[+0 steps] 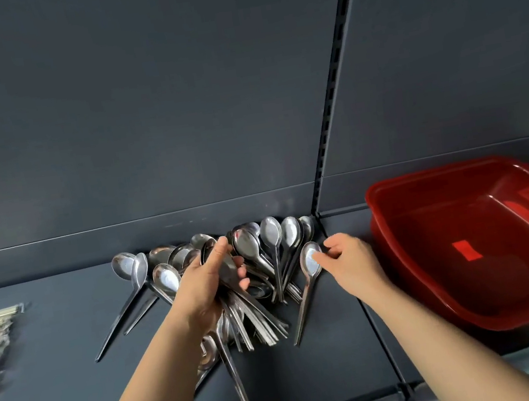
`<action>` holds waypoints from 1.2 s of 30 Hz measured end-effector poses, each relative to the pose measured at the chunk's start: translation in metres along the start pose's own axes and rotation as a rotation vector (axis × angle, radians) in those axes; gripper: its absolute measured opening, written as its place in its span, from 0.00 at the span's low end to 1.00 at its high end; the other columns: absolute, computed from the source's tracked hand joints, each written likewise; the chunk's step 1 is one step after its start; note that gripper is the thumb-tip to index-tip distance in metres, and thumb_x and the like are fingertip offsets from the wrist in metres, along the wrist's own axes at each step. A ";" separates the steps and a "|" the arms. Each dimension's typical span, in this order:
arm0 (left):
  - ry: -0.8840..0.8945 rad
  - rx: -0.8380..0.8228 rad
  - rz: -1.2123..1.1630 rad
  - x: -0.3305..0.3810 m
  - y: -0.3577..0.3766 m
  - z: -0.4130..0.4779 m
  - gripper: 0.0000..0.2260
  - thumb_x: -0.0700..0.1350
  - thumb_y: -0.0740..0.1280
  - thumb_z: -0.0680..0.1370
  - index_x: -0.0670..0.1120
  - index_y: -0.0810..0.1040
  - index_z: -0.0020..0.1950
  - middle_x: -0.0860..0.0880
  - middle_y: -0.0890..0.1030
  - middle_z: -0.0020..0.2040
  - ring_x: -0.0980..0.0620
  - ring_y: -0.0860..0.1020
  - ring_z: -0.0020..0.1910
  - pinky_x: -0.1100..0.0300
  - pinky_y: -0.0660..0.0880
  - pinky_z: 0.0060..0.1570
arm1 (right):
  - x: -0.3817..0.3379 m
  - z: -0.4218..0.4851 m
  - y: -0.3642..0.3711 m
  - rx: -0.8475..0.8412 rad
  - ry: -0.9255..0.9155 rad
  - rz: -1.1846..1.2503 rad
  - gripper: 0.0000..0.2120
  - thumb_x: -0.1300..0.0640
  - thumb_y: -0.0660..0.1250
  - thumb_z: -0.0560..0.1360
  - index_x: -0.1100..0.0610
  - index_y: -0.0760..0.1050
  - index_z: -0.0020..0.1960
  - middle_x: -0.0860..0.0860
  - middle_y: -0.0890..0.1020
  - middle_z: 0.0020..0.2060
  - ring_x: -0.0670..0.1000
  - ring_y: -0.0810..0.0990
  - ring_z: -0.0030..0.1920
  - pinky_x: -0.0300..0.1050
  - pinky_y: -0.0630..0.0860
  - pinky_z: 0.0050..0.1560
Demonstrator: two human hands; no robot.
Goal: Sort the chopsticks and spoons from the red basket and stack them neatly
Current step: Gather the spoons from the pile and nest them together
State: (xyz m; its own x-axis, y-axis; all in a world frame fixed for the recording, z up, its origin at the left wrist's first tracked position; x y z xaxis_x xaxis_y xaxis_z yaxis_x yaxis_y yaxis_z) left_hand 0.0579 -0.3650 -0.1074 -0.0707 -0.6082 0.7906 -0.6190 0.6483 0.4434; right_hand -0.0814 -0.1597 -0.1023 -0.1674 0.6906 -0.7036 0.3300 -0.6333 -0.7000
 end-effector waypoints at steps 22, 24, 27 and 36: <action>-0.041 -0.046 0.005 0.018 -0.009 0.006 0.10 0.47 0.69 0.75 0.43 0.74 0.51 0.44 0.77 0.39 0.49 0.74 0.31 0.60 0.74 0.26 | -0.023 0.063 0.019 0.036 0.080 -0.210 0.18 0.46 0.75 0.64 0.56 0.75 0.46 0.51 0.80 0.43 0.58 0.80 0.44 0.48 0.75 0.42; -0.043 -0.041 0.022 0.017 -0.009 0.007 0.08 0.46 0.70 0.75 0.43 0.75 0.48 0.43 0.77 0.38 0.48 0.74 0.31 0.60 0.74 0.25 | -0.018 0.066 0.026 -0.017 0.098 -0.120 0.15 0.51 0.74 0.61 0.60 0.74 0.37 0.52 0.77 0.31 0.56 0.75 0.33 0.46 0.70 0.32; -0.047 -0.010 0.098 0.016 -0.009 0.005 0.08 0.46 0.70 0.75 0.43 0.76 0.43 0.43 0.78 0.36 0.47 0.72 0.28 0.61 0.72 0.23 | -0.018 0.069 0.019 -0.029 0.097 -0.018 0.13 0.56 0.73 0.63 0.59 0.69 0.32 0.54 0.68 0.28 0.52 0.62 0.30 0.45 0.57 0.29; -0.146 -0.159 0.030 0.001 0.023 0.004 0.12 0.51 0.72 0.69 0.43 0.78 0.45 0.42 0.79 0.39 0.45 0.80 0.37 0.58 0.78 0.30 | -0.064 0.025 0.029 -0.358 0.028 0.532 0.07 0.60 0.74 0.70 0.63 0.79 0.41 0.55 0.73 0.29 0.46 0.60 0.24 0.36 0.57 0.22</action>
State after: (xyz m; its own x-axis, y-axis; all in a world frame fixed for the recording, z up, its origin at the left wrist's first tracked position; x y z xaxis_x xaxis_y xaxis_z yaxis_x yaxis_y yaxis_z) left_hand 0.0409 -0.3527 -0.0980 -0.2068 -0.6398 0.7402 -0.4846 0.7242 0.4906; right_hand -0.0841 -0.2314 -0.0808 0.1273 0.3264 -0.9366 0.6521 -0.7391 -0.1689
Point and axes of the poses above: each hand's wrist, its own z-axis towards the middle knuckle, its own y-axis out of the palm, x = y × z, the point moved 9 cm from there along z, towards the middle knuckle
